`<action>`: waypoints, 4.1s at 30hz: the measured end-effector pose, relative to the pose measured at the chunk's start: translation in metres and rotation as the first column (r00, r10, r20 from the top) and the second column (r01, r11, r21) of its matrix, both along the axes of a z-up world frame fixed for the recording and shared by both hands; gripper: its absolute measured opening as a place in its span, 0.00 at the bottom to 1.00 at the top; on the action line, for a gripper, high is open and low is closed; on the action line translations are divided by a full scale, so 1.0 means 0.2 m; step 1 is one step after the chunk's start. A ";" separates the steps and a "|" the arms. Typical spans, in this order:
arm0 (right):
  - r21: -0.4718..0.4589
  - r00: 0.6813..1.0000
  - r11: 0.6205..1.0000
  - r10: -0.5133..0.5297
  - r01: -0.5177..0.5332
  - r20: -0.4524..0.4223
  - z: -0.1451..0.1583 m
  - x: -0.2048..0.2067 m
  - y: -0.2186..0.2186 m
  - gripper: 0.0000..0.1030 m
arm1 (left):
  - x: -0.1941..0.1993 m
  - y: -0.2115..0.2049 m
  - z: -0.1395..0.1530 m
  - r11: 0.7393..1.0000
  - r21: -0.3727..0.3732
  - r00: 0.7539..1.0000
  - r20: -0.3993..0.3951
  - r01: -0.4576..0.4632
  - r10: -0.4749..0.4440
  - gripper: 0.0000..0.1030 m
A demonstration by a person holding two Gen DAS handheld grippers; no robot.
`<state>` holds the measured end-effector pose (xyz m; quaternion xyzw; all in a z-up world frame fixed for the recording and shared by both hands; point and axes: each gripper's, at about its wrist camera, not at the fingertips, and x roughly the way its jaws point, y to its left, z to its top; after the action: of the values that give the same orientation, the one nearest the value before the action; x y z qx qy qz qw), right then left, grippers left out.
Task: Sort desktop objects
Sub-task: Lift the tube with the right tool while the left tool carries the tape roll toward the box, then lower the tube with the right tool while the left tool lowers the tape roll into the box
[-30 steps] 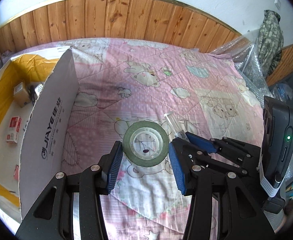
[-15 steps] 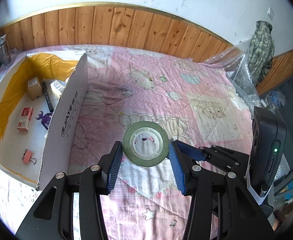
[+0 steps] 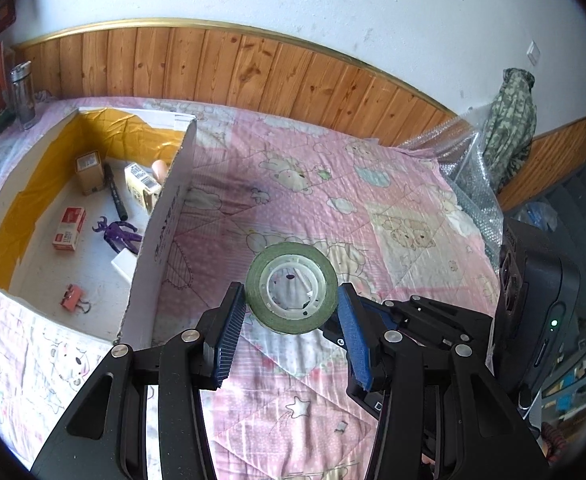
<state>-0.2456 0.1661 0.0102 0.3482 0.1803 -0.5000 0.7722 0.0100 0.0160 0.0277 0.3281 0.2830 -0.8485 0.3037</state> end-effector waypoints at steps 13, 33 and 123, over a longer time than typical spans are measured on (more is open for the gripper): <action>-0.052 0.994 0.993 0.108 -0.109 -0.022 0.19 0.17 -0.01 0.20 | 0.25 -0.12 0.07 0.997 0.022 0.995 -0.074 -0.068 0.069 0.48; -0.089 0.963 0.960 0.260 -0.266 -0.070 0.36 0.44 -0.11 0.20 | 0.57 -0.34 0.10 0.982 0.057 0.974 -0.126 -0.182 0.188 0.48; 0.506 0.441 0.583 0.812 -0.636 -0.382 -0.12 1.60 -1.16 0.20 | 0.51 -1.11 -0.51 0.799 0.546 0.963 0.219 -0.252 0.155 0.48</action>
<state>0.0754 -0.0661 -0.0130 0.1738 0.6087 -0.1631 0.7568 0.1110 -0.2060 -0.0740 0.4394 0.5310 -0.6578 0.3037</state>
